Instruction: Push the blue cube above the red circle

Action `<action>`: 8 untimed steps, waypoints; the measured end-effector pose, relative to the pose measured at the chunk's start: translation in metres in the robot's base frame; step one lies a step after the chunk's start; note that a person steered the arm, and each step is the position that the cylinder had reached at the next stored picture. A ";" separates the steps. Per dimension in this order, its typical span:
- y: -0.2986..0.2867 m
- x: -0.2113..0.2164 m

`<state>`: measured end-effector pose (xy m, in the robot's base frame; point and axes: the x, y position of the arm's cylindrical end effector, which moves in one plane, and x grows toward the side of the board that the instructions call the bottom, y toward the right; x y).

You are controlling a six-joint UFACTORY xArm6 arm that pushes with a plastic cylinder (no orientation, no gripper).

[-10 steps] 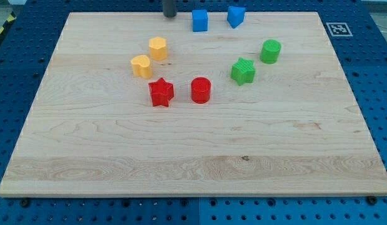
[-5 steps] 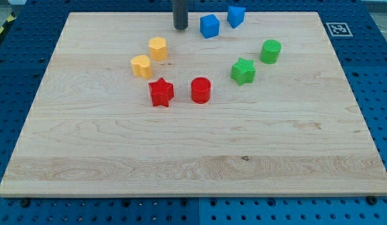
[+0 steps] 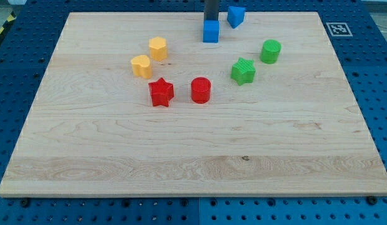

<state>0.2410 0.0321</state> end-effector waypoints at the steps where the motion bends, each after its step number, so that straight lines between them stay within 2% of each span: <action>1: -0.012 0.003; 2: 0.004 -0.006; 3: 0.044 -0.007; 4: 0.077 0.005; 5: 0.080 0.032; 6: 0.068 0.040; 8: 0.005 0.040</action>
<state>0.2813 0.0372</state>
